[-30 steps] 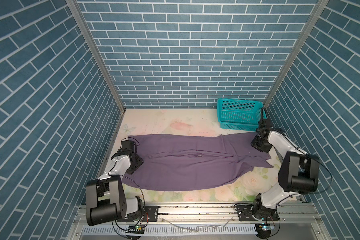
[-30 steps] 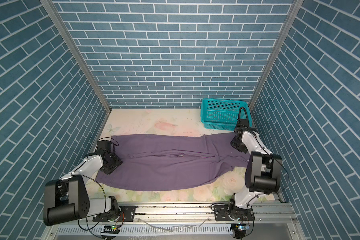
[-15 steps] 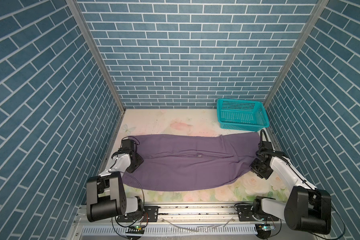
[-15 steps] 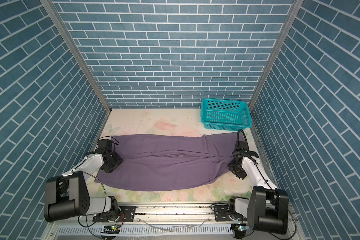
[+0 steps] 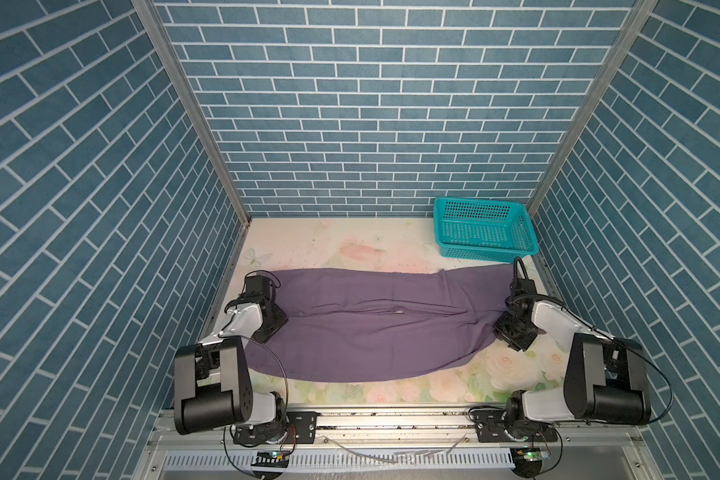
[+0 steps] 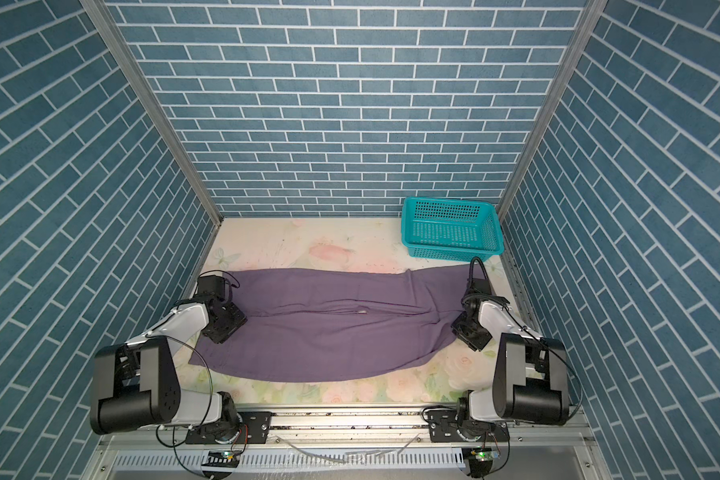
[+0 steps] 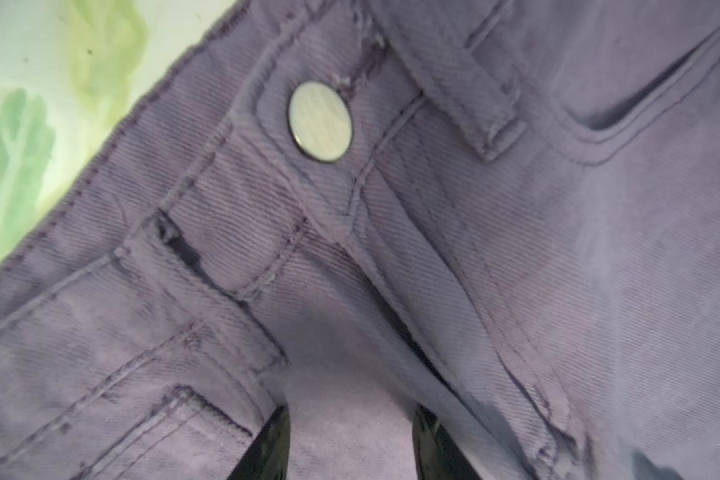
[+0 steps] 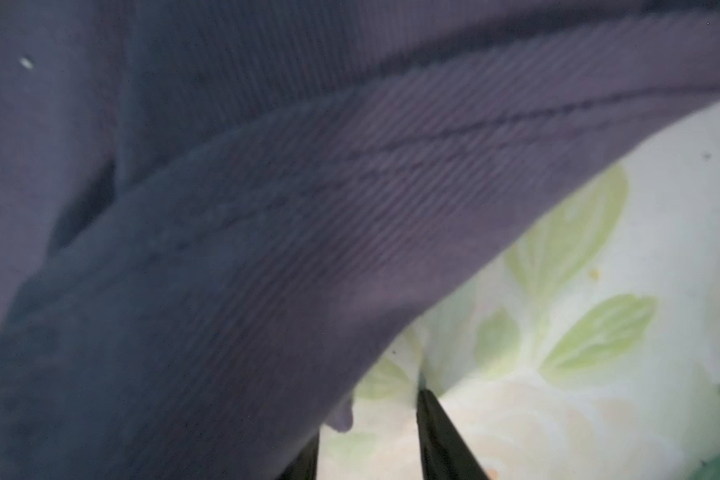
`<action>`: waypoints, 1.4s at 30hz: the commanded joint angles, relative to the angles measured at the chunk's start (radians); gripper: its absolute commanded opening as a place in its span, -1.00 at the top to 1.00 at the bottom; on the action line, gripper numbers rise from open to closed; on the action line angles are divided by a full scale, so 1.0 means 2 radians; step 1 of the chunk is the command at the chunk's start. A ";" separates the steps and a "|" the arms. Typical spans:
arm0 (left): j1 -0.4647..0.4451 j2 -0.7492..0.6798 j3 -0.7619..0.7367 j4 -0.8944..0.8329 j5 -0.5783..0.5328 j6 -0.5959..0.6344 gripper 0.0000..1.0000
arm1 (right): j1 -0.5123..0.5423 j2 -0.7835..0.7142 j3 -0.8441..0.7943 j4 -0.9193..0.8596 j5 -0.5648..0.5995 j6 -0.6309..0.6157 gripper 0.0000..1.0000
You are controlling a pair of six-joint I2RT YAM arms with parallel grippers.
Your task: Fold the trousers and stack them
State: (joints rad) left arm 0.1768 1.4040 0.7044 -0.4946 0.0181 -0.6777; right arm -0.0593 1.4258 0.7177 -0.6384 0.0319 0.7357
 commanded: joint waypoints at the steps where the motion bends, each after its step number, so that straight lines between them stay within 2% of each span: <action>1: -0.003 0.007 0.005 0.000 -0.010 0.001 0.01 | 0.001 0.024 0.007 0.052 0.007 0.018 0.53; 4: -0.003 0.015 0.007 0.000 -0.009 0.003 0.01 | 0.001 0.024 -0.002 0.069 0.018 0.027 1.00; 11: -0.003 0.024 0.009 0.003 -0.008 0.008 0.01 | -0.009 -0.015 0.025 0.012 0.053 -0.001 1.00; 19: -0.004 0.027 0.016 0.002 -0.005 0.008 0.02 | -0.017 -0.076 0.147 -0.172 0.126 -0.077 1.00; 26: -0.003 0.032 0.015 0.000 -0.008 0.010 0.02 | -0.072 -0.121 0.179 -0.255 0.155 -0.095 1.00; 30: 0.002 0.033 0.014 -0.005 -0.010 0.009 0.02 | -0.126 -0.145 0.149 -0.266 0.145 -0.096 1.00; 34: 0.013 0.029 0.015 -0.016 -0.018 0.008 0.00 | -0.177 -0.164 0.094 -0.267 0.101 -0.093 1.00; 38: 0.032 0.020 0.015 -0.026 -0.026 0.002 -0.01 | -0.192 -0.160 0.096 -0.268 0.099 -0.090 1.00; 42: 0.063 -0.009 0.003 -0.033 -0.036 -0.008 0.00 | -0.212 -0.154 0.090 -0.259 0.069 -0.092 1.00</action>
State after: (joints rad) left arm 0.2634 1.4311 0.7231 -0.5190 -0.0154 -0.6758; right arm -0.4652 1.1141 0.9142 -1.1458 0.2111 0.5591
